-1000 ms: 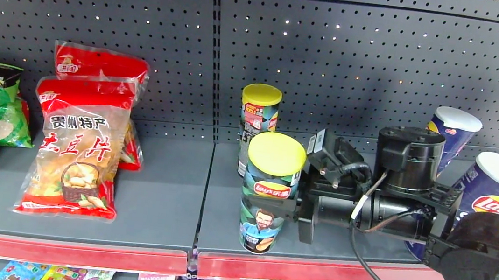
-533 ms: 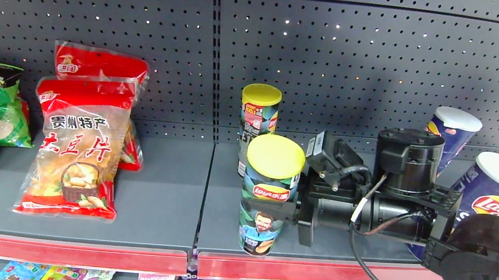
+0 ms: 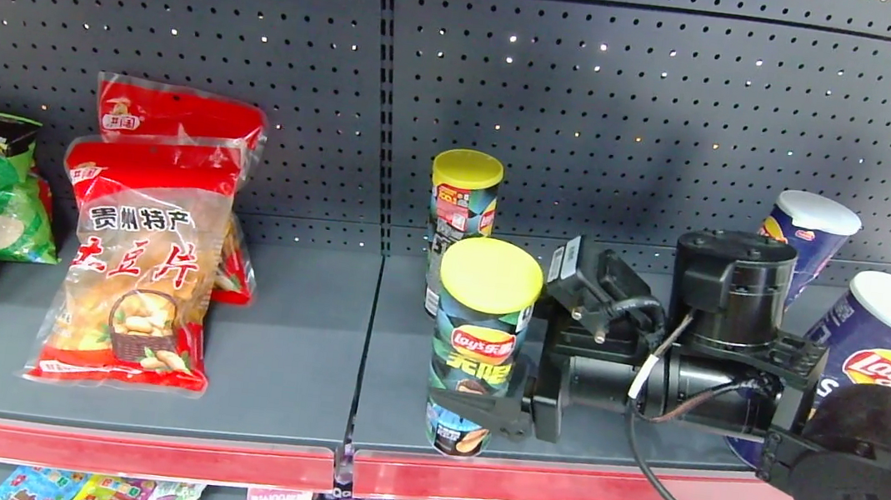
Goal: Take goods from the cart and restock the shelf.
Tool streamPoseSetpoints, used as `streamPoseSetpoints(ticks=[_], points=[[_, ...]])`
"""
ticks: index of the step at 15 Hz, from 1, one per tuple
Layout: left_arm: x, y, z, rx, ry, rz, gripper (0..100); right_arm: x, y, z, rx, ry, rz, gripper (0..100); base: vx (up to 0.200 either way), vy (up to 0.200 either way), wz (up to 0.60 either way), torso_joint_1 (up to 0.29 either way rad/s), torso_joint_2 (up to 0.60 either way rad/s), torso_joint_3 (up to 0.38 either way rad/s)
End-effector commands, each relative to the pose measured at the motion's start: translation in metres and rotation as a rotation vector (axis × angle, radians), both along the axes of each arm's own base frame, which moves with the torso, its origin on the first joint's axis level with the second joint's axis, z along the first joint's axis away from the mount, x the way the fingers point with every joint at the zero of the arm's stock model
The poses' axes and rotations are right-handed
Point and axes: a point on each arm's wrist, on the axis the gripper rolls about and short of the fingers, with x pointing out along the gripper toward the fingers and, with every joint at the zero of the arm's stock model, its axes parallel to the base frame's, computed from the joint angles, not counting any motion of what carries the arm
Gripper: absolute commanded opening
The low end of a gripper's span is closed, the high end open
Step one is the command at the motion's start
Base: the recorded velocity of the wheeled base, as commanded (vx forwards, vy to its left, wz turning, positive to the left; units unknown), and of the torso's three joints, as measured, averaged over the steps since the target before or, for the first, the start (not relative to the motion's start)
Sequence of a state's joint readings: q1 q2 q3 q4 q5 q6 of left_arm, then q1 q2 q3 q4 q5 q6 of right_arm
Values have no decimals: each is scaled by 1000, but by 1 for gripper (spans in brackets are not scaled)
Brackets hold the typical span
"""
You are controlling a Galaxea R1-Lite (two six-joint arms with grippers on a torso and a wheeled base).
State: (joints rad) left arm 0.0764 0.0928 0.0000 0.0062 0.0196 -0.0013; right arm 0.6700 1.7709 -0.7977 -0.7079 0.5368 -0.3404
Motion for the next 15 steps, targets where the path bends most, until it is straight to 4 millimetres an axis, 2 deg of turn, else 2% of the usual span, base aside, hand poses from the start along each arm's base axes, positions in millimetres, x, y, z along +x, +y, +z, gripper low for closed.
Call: streamPoseSetpoints(ticks=[1,7,10,12,15], points=[[0,0,0,0,1,1,100,-8,-8,6,9,-12,-20,100,0,0,0,0,0,0],[0,0,0,0,1,1,100,-49,-47,7,16,35,-56,100,0,0,0,0,0,0],[0,0,0,0,1,1,100,-66,-64,-2,2,68,-71,100,0,0,0,0,0,0],[0,0,0,0,1,1,100,-74,-70,-6,-1,99,-79,100,0,0,0,0,0,0],[0,0,0,0,-1,1,100,-75,-73,-14,-23,203,-152,100,0,0,0,0,0,0]])
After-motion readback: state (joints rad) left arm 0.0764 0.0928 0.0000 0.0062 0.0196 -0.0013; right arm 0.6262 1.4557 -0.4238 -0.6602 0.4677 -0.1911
